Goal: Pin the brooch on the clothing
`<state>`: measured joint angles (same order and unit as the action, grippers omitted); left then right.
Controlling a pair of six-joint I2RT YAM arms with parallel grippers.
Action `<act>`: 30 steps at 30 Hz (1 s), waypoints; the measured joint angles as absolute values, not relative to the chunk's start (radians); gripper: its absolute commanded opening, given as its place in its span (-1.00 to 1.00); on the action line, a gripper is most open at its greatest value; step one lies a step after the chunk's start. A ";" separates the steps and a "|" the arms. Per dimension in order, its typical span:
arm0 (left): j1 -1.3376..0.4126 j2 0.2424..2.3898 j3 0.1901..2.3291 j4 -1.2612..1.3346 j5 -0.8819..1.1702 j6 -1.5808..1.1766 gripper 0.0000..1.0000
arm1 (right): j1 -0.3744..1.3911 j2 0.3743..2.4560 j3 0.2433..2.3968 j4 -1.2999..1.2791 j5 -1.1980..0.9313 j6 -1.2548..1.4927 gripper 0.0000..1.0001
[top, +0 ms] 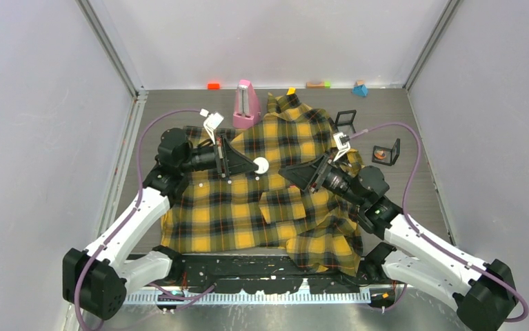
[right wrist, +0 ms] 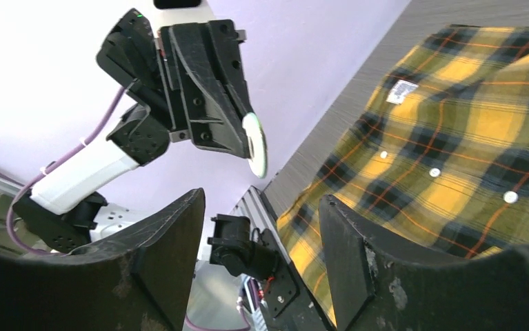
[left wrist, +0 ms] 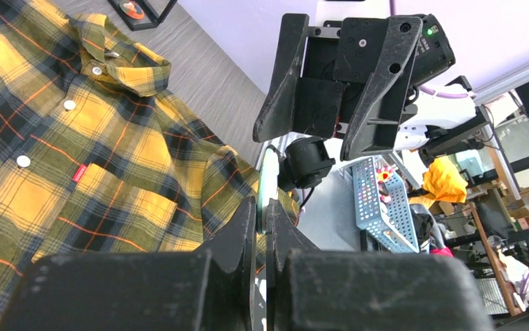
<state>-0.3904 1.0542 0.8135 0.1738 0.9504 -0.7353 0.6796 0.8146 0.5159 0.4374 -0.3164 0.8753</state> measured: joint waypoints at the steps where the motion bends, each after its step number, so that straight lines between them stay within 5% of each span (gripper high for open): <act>1: -0.390 1.056 0.811 0.181 0.954 -0.742 -1.00 | 0.682 0.827 0.516 0.469 -0.318 0.883 0.26; 30: -0.391 1.050 0.805 0.199 0.973 -0.750 -1.00 | 0.784 1.032 0.546 0.691 -0.326 0.927 -0.42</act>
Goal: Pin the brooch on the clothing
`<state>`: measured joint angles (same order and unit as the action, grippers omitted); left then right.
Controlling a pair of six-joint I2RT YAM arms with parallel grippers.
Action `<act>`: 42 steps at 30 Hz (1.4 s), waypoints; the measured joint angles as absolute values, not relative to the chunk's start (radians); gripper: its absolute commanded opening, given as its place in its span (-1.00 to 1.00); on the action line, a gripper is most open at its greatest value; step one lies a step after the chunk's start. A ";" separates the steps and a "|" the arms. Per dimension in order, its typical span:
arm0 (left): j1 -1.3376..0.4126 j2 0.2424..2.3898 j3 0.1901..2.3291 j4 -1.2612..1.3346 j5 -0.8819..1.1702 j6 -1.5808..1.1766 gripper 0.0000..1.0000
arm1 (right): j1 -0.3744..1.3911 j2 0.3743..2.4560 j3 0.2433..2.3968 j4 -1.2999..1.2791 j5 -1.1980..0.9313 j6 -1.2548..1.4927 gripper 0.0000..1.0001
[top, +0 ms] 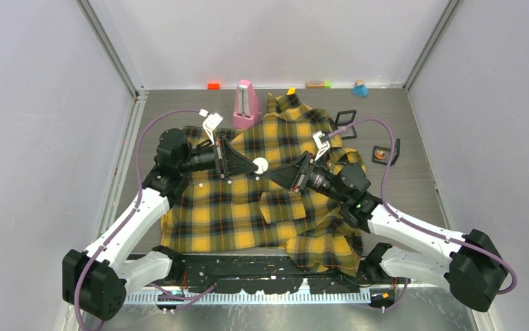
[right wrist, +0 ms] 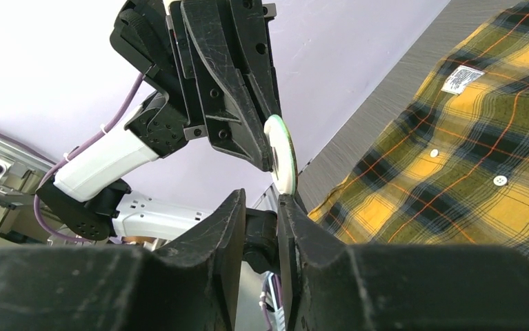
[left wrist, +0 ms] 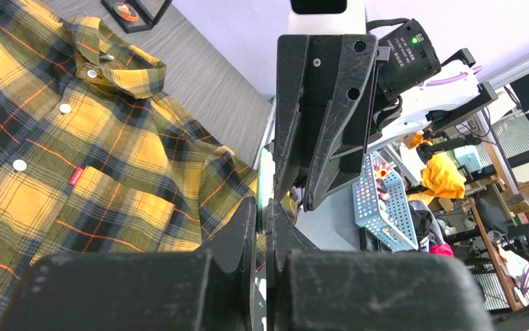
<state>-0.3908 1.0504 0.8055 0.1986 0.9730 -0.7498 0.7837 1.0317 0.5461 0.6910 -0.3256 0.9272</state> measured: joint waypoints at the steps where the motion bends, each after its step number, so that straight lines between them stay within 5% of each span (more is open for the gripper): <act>1: -0.392 1.050 0.805 0.199 0.973 -0.749 -1.00 | 0.784 1.035 0.546 0.695 -0.326 0.930 -0.44; 17: -0.399 1.050 0.805 0.206 0.971 -0.741 -1.00 | 0.788 1.061 0.546 0.704 -0.320 0.964 -0.53; 28: -0.405 1.049 0.805 0.207 0.964 -0.724 -1.00 | 0.792 1.043 0.546 0.686 -0.296 0.964 -0.27; 42: -0.419 1.019 0.805 0.207 0.988 -0.725 -1.00 | 0.790 0.987 0.546 0.605 -0.235 0.922 -0.18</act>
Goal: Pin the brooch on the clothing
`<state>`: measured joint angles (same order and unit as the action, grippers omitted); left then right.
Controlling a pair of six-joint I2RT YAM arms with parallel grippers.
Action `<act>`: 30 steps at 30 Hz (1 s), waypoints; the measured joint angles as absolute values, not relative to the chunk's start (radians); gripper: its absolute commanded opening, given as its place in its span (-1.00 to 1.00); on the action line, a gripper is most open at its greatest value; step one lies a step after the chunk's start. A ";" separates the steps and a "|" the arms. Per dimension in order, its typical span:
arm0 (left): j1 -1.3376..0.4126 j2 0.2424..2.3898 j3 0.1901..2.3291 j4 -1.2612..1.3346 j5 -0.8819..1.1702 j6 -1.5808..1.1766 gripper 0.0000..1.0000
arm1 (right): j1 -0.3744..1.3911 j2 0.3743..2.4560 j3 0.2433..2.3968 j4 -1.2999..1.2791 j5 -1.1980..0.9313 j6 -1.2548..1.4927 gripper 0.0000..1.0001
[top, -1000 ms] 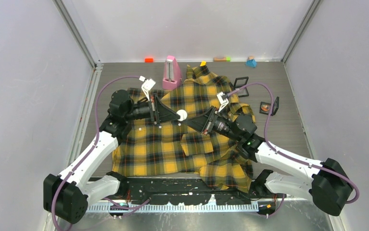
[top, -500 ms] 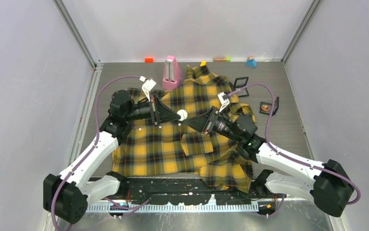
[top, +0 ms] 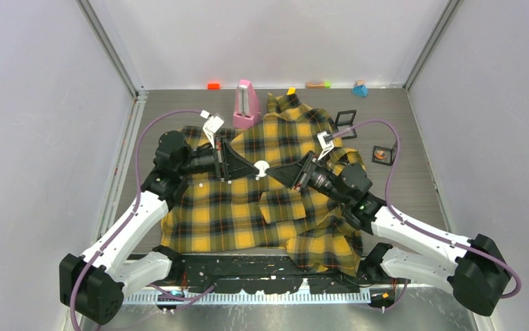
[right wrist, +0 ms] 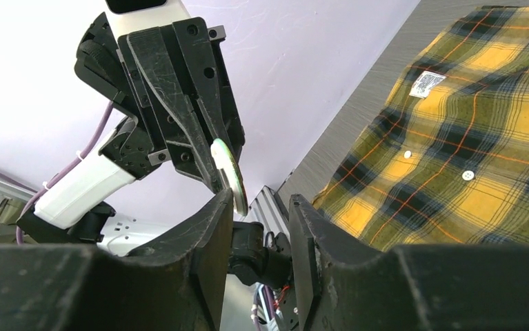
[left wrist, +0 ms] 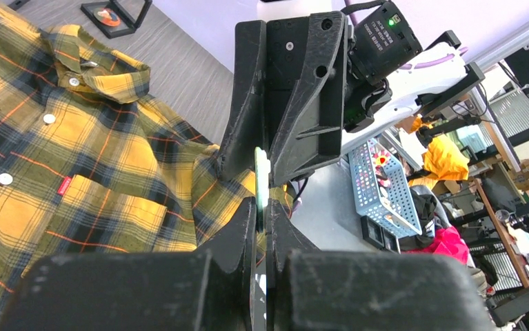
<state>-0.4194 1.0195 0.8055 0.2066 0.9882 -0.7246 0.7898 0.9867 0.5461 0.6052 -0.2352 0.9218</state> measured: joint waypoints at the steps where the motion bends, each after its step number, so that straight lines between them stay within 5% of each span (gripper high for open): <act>1: -0.419 1.019 0.805 0.206 0.989 -0.725 -1.00 | 0.789 0.991 0.546 0.607 -0.237 0.922 -0.17; 24: -0.419 1.016 0.802 0.205 0.992 -0.725 -1.00 | 0.785 1.054 0.546 0.728 -0.328 0.949 -0.32; 30: -0.424 1.016 0.802 0.207 0.998 -0.725 -1.00 | 0.785 1.054 0.546 0.727 -0.327 0.949 -0.50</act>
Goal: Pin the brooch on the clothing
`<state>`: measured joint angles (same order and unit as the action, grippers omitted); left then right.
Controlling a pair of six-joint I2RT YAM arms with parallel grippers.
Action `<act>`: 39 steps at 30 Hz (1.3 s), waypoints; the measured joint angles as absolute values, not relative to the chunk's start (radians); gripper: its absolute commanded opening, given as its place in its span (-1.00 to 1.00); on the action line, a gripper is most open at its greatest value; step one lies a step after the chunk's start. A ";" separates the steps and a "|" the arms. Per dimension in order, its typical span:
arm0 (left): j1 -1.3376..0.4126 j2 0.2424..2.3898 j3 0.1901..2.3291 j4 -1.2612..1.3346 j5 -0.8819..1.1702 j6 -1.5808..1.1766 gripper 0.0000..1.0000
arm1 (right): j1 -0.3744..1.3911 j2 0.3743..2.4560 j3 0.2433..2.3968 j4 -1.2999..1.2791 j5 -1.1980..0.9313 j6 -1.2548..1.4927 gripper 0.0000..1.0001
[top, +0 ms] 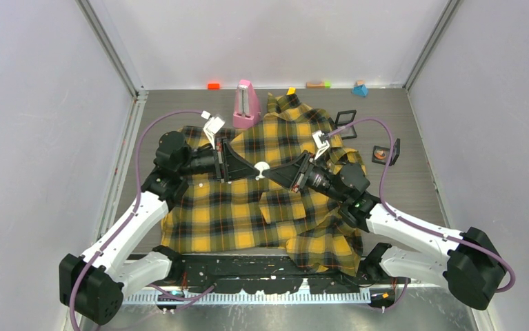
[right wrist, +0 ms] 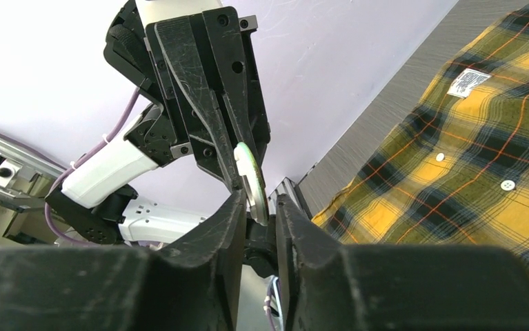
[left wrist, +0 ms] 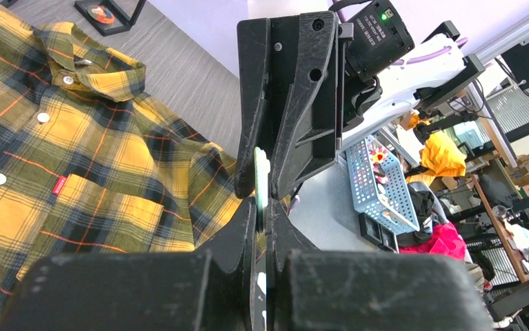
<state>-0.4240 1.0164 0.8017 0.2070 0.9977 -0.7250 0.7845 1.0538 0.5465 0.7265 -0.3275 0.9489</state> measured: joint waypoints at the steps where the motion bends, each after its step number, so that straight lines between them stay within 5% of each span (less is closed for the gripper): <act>1: -0.425 1.016 0.802 0.207 0.997 -0.725 -1.00 | 0.785 1.053 0.546 0.727 -0.327 0.949 -0.56; 10: -0.427 1.016 0.801 0.214 0.994 -0.725 -1.00 | 0.785 1.053 0.572 0.679 -0.334 0.945 -0.83; 25: -0.442 1.013 0.799 0.236 0.964 -0.706 -1.00 | 0.781 1.054 0.656 0.490 -0.319 0.949 -0.91; 34: -0.448 1.004 0.809 0.104 0.877 -0.611 -1.00 | 0.775 1.084 0.672 0.451 -0.323 0.941 -0.77; 39: -0.455 0.996 0.817 -0.023 0.813 -0.556 -1.00 | 0.775 1.107 0.673 0.421 -0.339 0.933 -0.48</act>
